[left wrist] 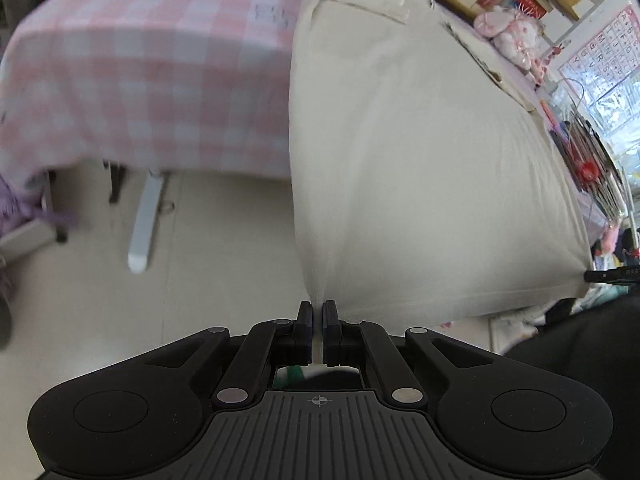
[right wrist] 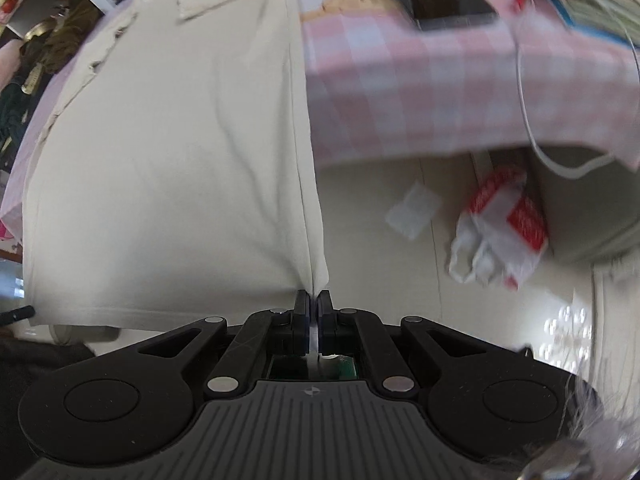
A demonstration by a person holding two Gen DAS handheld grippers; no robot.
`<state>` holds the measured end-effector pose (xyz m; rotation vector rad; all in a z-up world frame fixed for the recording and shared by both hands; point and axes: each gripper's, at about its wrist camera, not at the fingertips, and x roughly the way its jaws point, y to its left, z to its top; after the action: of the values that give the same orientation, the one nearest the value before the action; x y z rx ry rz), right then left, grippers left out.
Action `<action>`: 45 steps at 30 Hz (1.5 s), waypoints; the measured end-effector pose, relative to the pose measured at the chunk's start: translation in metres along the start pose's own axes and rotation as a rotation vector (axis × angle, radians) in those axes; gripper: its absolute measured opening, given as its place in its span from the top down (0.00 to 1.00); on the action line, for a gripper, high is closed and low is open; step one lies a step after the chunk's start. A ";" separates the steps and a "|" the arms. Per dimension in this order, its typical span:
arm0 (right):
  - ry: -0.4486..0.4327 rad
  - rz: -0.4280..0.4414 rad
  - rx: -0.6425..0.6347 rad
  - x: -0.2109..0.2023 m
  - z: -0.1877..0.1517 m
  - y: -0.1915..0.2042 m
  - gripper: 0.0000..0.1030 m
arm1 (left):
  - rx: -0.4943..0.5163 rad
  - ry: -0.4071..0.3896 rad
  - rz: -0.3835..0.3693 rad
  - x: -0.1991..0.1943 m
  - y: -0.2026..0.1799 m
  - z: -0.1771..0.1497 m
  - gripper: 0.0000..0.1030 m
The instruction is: Fold clothes
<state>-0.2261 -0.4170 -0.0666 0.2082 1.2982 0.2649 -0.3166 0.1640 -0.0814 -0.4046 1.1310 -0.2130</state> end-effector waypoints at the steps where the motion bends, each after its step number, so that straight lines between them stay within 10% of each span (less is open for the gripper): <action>1: 0.012 0.002 0.001 0.000 -0.002 0.002 0.97 | -0.013 -0.012 -0.013 -0.003 0.001 0.002 0.97; 6: -0.026 0.107 0.030 -0.023 0.014 0.015 0.97 | -0.115 -0.177 -0.109 -0.028 0.012 0.037 0.99; 14: -0.501 0.380 0.343 -0.065 0.082 0.022 0.97 | -0.257 -0.567 -0.330 -0.047 0.028 0.126 0.99; 20: -0.639 0.400 0.479 -0.052 0.131 0.026 0.97 | -0.295 -0.635 -0.349 -0.034 0.027 0.190 0.99; 31: -0.636 0.478 0.541 -0.022 0.224 0.010 0.97 | -0.447 -0.650 -0.334 -0.009 0.024 0.269 0.99; 36: -0.568 0.507 0.552 0.008 0.293 -0.003 0.97 | -0.475 -0.637 -0.266 0.017 0.015 0.333 0.99; 40: -0.623 0.450 0.614 0.044 0.353 -0.027 0.99 | -0.552 -0.615 -0.022 0.060 0.021 0.388 0.94; 42: -0.561 0.281 0.647 0.069 0.377 -0.036 0.93 | -0.610 -0.510 0.222 0.091 0.028 0.405 0.79; 45: -0.431 0.061 0.516 0.092 0.400 -0.029 0.90 | -0.574 -0.374 0.259 0.114 0.032 0.405 0.75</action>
<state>0.1851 -0.4171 -0.0570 0.7050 0.9101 -0.0701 0.0978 0.2349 -0.0425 -0.7627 0.8474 0.4132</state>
